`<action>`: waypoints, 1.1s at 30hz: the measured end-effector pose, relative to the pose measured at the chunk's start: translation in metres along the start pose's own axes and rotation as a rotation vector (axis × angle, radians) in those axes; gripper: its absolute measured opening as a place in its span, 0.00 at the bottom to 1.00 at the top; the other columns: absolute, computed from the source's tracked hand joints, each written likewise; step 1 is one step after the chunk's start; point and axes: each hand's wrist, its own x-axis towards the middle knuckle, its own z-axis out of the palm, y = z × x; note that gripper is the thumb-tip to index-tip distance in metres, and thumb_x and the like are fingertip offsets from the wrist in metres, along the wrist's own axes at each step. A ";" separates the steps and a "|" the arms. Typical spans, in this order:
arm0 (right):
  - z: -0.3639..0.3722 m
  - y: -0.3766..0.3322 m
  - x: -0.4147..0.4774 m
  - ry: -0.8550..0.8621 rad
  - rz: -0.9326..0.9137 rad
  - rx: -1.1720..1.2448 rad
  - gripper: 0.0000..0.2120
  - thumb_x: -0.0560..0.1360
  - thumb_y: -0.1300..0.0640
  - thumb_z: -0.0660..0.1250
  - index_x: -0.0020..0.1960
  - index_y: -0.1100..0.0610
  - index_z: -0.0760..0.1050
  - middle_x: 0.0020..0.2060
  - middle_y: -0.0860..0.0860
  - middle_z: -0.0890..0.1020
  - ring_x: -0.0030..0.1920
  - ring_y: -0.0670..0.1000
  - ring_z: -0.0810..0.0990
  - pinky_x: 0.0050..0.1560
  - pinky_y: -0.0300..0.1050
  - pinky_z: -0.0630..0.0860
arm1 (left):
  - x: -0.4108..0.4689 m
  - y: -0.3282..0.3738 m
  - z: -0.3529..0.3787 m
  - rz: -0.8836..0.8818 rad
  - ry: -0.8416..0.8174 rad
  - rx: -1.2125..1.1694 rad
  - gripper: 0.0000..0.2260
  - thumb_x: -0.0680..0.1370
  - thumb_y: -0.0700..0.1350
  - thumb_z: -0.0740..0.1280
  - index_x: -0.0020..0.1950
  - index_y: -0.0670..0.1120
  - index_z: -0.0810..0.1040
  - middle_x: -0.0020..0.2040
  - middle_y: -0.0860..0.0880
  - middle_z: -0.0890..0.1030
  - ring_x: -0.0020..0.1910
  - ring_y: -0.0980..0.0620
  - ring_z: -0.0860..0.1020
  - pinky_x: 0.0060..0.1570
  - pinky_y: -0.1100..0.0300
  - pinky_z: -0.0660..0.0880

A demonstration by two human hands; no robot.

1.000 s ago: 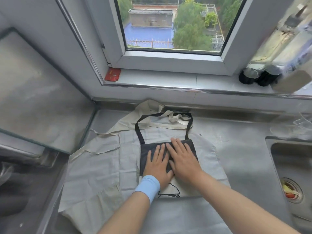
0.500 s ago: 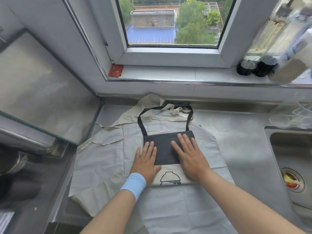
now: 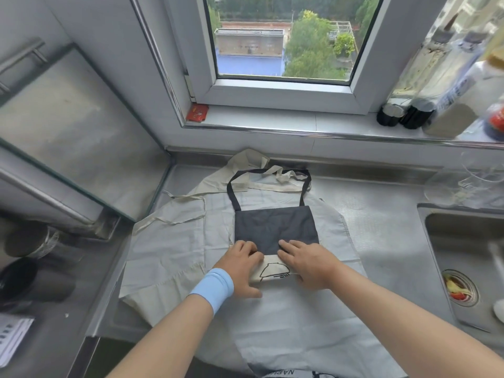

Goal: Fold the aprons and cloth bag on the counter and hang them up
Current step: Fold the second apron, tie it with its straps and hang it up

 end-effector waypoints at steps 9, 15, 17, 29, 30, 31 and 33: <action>-0.023 0.038 0.022 0.186 0.282 0.427 0.09 0.78 0.51 0.60 0.47 0.55 0.76 0.63 0.46 0.78 0.56 0.54 0.80 0.44 0.45 0.71 | 0.020 -0.026 -0.015 -0.215 0.034 -0.325 0.10 0.76 0.49 0.64 0.52 0.52 0.83 0.61 0.57 0.76 0.63 0.51 0.69 0.62 0.57 0.66; -0.025 0.071 0.046 0.158 0.401 0.478 0.14 0.80 0.44 0.58 0.49 0.53 0.76 0.52 0.49 0.80 0.53 0.56 0.80 0.42 0.47 0.71 | 0.049 -0.056 -0.048 -0.404 -0.073 -0.401 0.13 0.79 0.56 0.62 0.47 0.49 0.80 0.49 0.47 0.82 0.52 0.45 0.77 0.52 0.56 0.72; -0.028 0.078 0.054 0.168 0.459 0.497 0.13 0.79 0.44 0.60 0.47 0.53 0.75 0.44 0.50 0.80 0.48 0.56 0.80 0.39 0.47 0.68 | 0.059 -0.064 -0.058 -0.460 -0.069 -0.392 0.12 0.78 0.59 0.63 0.47 0.51 0.77 0.48 0.48 0.82 0.51 0.45 0.77 0.49 0.56 0.71; -0.016 0.090 0.087 0.261 0.540 0.373 0.15 0.79 0.43 0.62 0.52 0.54 0.77 0.50 0.49 0.79 0.49 0.56 0.81 0.43 0.48 0.74 | 0.104 -0.010 -0.032 -0.341 0.356 -0.054 0.23 0.64 0.37 0.66 0.58 0.49 0.76 0.61 0.47 0.77 0.58 0.44 0.76 0.52 0.52 0.72; -0.015 0.090 0.088 0.246 0.542 0.349 0.15 0.79 0.42 0.62 0.52 0.54 0.77 0.50 0.50 0.80 0.49 0.55 0.81 0.43 0.48 0.74 | 0.106 -0.001 -0.025 -0.239 0.327 -0.057 0.21 0.66 0.39 0.63 0.59 0.49 0.77 0.61 0.48 0.78 0.59 0.45 0.76 0.55 0.52 0.71; -0.015 0.088 0.088 0.249 0.557 0.317 0.16 0.78 0.42 0.64 0.53 0.55 0.76 0.50 0.50 0.80 0.48 0.56 0.82 0.42 0.48 0.74 | 0.106 0.004 -0.019 -0.177 0.258 -0.057 0.21 0.69 0.41 0.58 0.59 0.49 0.78 0.62 0.48 0.79 0.60 0.45 0.77 0.57 0.51 0.71; -0.015 0.084 0.087 0.306 0.559 0.149 0.17 0.75 0.44 0.70 0.51 0.57 0.75 0.48 0.54 0.79 0.44 0.58 0.81 0.37 0.50 0.76 | 0.108 0.004 -0.007 -0.152 0.111 -0.055 0.24 0.70 0.43 0.53 0.62 0.49 0.79 0.64 0.49 0.79 0.63 0.46 0.77 0.60 0.49 0.74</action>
